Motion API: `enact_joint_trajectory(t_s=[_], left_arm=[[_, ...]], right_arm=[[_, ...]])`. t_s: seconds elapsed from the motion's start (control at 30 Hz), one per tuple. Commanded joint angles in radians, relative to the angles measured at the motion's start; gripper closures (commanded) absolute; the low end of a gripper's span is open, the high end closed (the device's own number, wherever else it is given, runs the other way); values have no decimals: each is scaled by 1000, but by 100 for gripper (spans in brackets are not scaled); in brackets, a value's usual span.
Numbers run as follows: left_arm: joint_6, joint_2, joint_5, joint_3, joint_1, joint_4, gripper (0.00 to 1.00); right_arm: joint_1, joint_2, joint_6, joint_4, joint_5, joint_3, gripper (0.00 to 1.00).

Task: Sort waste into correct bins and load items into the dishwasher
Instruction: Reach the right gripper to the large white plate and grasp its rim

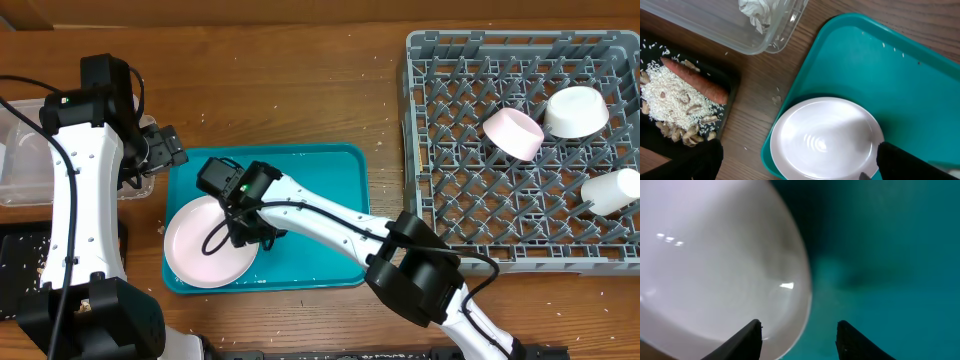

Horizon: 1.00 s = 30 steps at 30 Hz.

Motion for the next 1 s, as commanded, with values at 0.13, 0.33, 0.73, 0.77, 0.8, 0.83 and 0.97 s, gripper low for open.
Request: enact_joint_trajectory(t_s=[0.13,0.33,0.73,0.77,0.8,0.83,0.97], left_arm=[[2,3,-9,0,0,2,0],[1,3,-9,0,-1,2,0],[2,3,-9,0,0,2,0],[2,3,-9,0,0,2,0],[2,3,-9,0,0,2,0],[1,3,-9,0,0,2,0],[2,3,-9,0,0,2,0]], right_arm=[[-17,17,39,66,39,-106,53],[-47,17,71,-15,113,-112,56],[-304,-32,-13,-274,265,-93,67],[-311,-49,-13,-277,273,-93,66],[-319,-75,-12,-280,286,-92,66],[-325,-99,-11,-283,293,-92,65],[-334,-224,3,-281,281,-92,52]])
